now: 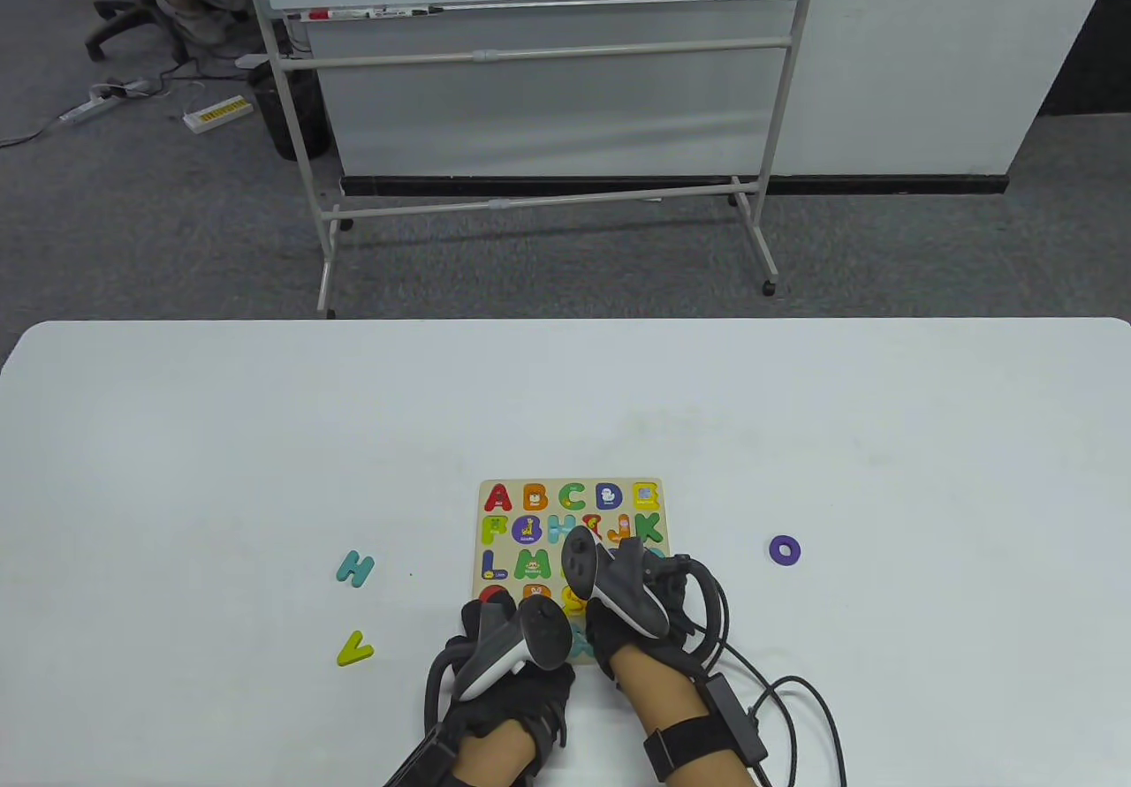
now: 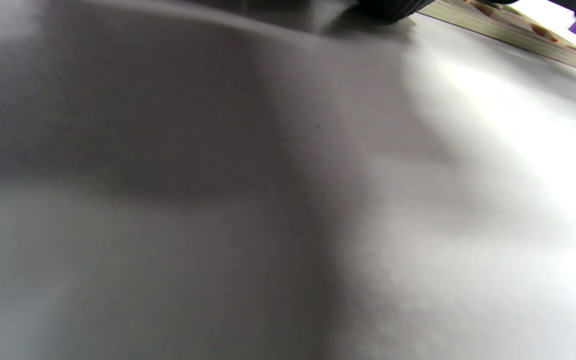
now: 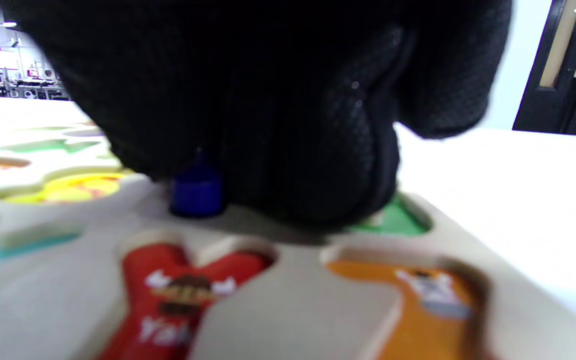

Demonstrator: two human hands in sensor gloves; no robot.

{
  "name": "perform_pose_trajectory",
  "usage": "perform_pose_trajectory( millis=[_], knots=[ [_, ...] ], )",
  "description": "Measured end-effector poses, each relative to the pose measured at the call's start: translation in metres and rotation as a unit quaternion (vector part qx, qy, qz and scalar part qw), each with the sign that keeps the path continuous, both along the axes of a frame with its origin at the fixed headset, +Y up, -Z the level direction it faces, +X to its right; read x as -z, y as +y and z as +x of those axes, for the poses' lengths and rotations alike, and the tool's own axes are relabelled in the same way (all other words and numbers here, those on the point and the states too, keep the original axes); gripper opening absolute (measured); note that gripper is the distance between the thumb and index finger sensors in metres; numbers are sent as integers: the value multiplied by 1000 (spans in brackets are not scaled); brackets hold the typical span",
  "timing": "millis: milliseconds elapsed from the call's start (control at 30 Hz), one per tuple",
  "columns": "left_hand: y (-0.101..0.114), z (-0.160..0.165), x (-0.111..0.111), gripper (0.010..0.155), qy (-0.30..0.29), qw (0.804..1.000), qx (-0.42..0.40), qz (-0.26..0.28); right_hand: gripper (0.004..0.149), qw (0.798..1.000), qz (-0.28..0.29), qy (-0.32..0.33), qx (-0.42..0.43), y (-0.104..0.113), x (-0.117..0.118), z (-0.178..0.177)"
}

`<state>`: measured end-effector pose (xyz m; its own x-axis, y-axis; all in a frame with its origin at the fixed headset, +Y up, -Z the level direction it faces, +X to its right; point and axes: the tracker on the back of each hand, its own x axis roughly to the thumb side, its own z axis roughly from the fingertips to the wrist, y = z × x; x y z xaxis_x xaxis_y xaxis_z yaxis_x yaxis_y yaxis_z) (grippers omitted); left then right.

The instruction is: Hold alphabet puzzle board and insert letter blocks into matching slots

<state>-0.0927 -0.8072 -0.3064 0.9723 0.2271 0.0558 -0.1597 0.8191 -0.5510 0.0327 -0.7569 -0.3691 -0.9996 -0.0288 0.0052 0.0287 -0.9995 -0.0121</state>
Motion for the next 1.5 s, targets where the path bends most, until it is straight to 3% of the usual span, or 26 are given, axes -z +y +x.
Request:
perform_pose_trajectory(
  millis=[433, 967, 1200, 1267, 1300, 1500],
  knots=[
    [0, 0, 0, 81, 0, 1000, -1, -1, 46, 997, 33, 28, -58, 2, -10, -15],
    [0, 0, 0, 81, -1, 1000, -1, -2, 52, 998, -38, 33, -26, 8, -22, -19],
    [0, 0, 0, 81, -1, 1000, -2, -3, 56, 1000, 6, -5, 23, 32, -30, -13],
    [0, 0, 0, 81, -1, 1000, -2, -3, 56, 999, 15, -11, 39, 46, -31, -4],
    [0, 0, 0, 81, -1, 1000, -2, -2, 57, 999, 17, -20, 45, 51, -2, 41],
    [0, 0, 0, 81, -4, 1000, -1, -3, 72, 994, 60, -75, 57, 86, 10, 110]
  ],
)
